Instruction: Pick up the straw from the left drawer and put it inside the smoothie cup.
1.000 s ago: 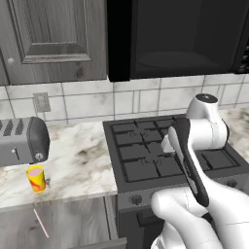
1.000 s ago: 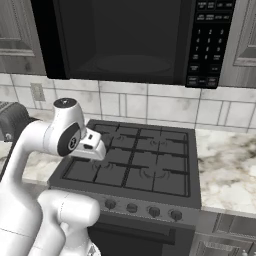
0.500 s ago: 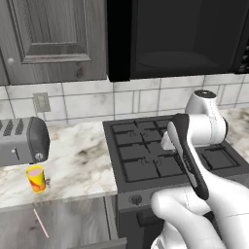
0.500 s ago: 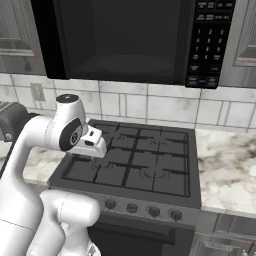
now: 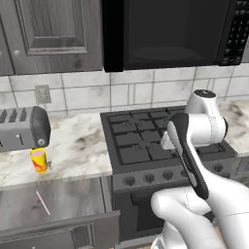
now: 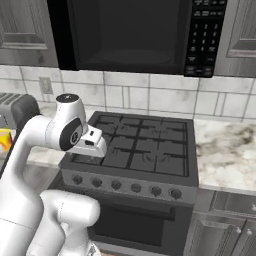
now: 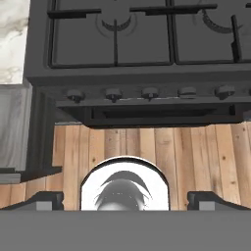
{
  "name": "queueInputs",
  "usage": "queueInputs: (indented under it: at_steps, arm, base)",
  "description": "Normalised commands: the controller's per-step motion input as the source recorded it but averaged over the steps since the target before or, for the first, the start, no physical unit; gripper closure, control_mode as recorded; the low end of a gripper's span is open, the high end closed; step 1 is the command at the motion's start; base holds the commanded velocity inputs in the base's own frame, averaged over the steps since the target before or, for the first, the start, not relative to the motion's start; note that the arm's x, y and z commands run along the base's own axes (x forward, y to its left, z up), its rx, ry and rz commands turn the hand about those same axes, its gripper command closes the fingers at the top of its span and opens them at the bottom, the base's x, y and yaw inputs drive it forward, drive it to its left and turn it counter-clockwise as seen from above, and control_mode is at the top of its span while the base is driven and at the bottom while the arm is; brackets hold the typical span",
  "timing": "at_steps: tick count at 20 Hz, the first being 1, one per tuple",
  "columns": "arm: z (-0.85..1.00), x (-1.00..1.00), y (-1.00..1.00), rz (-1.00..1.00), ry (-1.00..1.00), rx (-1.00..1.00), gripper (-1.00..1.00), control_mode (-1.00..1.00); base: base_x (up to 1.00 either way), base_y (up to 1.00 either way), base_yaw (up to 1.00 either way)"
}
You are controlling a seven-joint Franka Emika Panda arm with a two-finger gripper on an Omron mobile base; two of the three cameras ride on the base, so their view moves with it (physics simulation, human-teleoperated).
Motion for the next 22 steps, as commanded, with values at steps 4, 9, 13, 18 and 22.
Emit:
queueInputs:
  at_steps: [4,9,13,18,22]
  arm:
    - [0.0,0.0,0.0,0.0,0.0,0.0,-1.0,1.0]
    - [0.0,0.0,0.0,0.0,0.0,0.0,-1.0,1.0]
    - [0.0,0.0,0.0,0.0,0.0,0.0,-1.0,1.0]
    - [0.0,0.0,0.0,0.0,0.0,0.0,-1.0,1.0]
    - [0.0,0.0,0.0,0.0,0.0,0.0,-1.0,1.0]
  base:
    - [-0.57,-0.07,0.0]
    - [-0.47,0.01,0.0]
    - [-0.49,0.17,0.0]
    - [-0.66,0.36,0.0]
    - [-0.47,0.63,0.0]
